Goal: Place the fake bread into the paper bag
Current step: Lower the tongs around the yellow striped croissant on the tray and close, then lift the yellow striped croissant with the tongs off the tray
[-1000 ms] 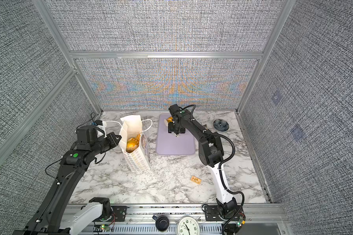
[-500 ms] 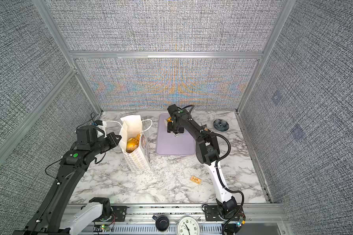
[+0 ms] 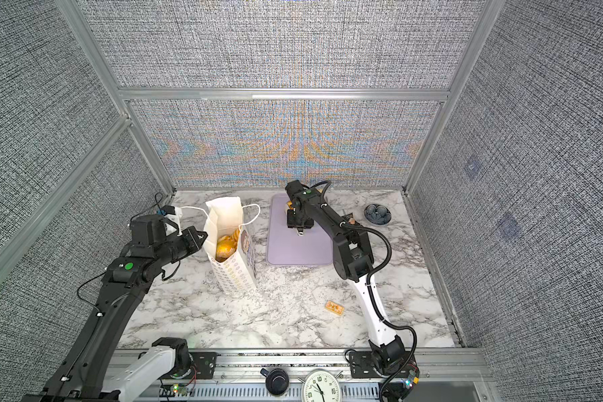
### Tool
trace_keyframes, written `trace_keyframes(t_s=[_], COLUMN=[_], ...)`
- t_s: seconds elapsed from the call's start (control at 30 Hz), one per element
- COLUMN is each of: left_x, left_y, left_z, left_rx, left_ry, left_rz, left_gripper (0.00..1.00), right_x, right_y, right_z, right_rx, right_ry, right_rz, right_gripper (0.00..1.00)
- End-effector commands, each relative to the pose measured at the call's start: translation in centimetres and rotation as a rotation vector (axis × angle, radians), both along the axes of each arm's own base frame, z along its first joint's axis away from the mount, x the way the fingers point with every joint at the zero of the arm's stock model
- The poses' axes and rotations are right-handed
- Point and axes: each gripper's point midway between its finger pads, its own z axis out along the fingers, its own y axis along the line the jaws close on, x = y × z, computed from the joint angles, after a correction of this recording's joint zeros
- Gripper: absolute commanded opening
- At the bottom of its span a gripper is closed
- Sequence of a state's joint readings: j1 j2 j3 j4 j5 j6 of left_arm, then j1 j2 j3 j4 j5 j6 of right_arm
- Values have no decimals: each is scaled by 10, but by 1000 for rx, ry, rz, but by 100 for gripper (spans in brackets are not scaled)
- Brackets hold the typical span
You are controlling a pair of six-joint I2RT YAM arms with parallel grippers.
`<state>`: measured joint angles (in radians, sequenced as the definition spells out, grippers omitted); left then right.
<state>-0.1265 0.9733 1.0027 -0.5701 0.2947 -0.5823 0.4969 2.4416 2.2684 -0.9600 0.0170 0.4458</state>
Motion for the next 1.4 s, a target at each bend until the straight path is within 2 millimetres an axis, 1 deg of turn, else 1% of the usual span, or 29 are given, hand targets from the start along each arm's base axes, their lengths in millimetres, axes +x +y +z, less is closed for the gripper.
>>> trace_keyframes(t_s=[0.0, 0.27, 0.43, 0.67, 0.93, 1.2, 1.37], left_x=[-3, -3, -3, -4, -4, -4, -4], left_y=[0, 1, 1, 1, 1, 1, 1], left_z=[-2, 1, 5, 9, 13, 16, 15], left_rx=[8, 8, 8, 8, 3, -1, -4], left_ry=[6, 1, -5, -12, -17, -18, -14], left_rz=[-10, -6, -5, -1, -1, -1, 0], left_gripper=[6, 6, 6, 6, 7, 10, 10], right_x=[-2, -12, -21, -34, -49, -63, -72], right_y=[1, -2, -5, -13, -19, -24, -25], right_z=[8, 17, 30, 44, 53, 65, 78], right_rx=[16, 27, 39, 48, 62, 88, 115], right_ry=[-5, -13, -39, -64, -82, -101, -118], right_rz=[-1, 6, 18, 30, 38, 46, 57], right_gripper=[46, 42, 41, 40, 39, 39, 39])
